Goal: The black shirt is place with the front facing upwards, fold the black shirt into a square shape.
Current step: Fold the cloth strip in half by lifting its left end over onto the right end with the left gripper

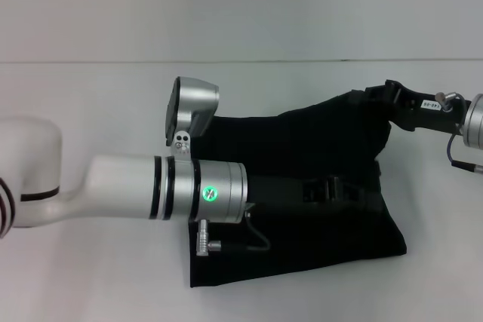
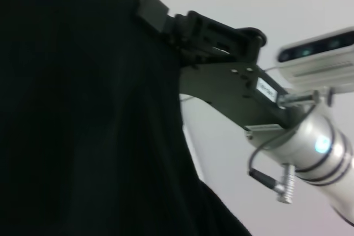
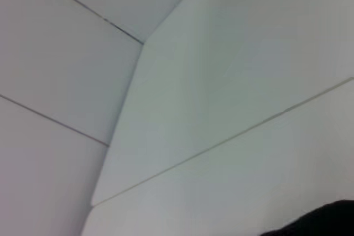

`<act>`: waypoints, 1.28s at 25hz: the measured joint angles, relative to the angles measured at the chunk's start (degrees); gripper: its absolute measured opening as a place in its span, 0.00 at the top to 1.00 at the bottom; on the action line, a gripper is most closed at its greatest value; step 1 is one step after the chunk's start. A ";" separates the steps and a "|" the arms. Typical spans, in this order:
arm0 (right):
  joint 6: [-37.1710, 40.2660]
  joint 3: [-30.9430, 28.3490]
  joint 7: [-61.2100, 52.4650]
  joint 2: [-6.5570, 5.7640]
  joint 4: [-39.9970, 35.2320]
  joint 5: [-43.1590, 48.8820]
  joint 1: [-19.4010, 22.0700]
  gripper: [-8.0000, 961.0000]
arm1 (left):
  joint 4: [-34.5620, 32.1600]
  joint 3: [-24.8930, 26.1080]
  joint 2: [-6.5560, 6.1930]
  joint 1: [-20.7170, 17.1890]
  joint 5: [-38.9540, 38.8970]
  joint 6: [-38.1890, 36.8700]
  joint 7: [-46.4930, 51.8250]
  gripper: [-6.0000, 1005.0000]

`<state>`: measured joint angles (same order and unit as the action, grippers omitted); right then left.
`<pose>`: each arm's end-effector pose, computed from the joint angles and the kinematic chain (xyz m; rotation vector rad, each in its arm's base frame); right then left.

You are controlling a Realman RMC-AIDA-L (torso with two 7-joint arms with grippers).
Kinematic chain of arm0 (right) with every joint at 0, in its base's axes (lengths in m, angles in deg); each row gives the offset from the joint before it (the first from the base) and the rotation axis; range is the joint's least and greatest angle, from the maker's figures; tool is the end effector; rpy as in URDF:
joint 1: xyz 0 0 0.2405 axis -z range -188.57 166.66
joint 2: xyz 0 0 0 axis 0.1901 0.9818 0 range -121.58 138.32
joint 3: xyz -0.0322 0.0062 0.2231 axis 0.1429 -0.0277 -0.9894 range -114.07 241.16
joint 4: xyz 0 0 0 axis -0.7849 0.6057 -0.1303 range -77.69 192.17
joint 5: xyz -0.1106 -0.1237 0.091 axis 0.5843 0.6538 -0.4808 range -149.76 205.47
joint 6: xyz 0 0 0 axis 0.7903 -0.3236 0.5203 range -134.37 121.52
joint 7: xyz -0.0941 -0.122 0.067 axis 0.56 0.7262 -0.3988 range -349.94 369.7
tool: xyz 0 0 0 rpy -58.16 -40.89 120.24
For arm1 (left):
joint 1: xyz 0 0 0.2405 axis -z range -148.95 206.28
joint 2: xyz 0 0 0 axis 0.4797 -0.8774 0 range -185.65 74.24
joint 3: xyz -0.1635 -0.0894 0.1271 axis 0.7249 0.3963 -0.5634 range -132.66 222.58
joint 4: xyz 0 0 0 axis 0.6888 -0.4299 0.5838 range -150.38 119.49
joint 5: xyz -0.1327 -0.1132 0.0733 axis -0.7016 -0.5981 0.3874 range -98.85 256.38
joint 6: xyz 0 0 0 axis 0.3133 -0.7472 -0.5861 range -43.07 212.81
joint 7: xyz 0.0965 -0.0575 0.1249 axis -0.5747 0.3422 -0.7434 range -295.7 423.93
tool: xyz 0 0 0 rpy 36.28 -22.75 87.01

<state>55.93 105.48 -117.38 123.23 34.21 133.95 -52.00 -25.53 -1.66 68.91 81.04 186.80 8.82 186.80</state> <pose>0.2200 0.3915 -0.0063 -2.0214 1.7656 0.8626 -0.1113 0.3074 -0.1192 2.2680 1.6722 0.6887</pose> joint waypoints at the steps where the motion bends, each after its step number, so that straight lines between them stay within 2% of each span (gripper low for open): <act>1: -0.69 0.10 0.34 0.03 0.05 0.30 -0.02 0.86 | 0.51 -0.03 0.06 0.23 0.05 1.83 -0.12 0.89; 8: -3.96 0.40 0.69 1.08 0.23 3.39 -0.97 0.93 | 2.50 -0.05 0.22 0.42 -0.02 7.87 -0.49 0.89; 17: -6.29 -0.45 -1.40 1.10 0.28 2.96 0.49 0.93 | 3.46 0.87 0.20 0.15 -0.72 9.13 -0.49 0.88; 21: -6.13 -1.05 0.13 1.04 -0.04 2.03 1.61 0.84 | 3.69 1.41 0.17 -0.43 -2.45 9.03 -1.40 0.88; 25: -5.50 -2.45 3.47 1.11 -0.14 -1.69 3.38 0.75 | 4.06 1.44 0.16 -1.00 -4.00 8.86 -1.70 0.80; 30: -4.60 -3.70 6.95 0.67 -0.06 -5.10 5.43 0.63 | 3.05 1.46 -0.27 -2.44 -7.70 2.36 -1.64 0.71; 32: -0.51 -5.32 13.55 0.03 -0.53 -6.64 6.67 0.58 | 0.33 1.45 -0.53 -4.05 -8.48 -2.54 -1.59 0.67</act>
<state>55.42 100.16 -103.83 123.26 33.68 127.32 -45.33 -25.20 -0.22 68.38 76.99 178.31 6.28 185.21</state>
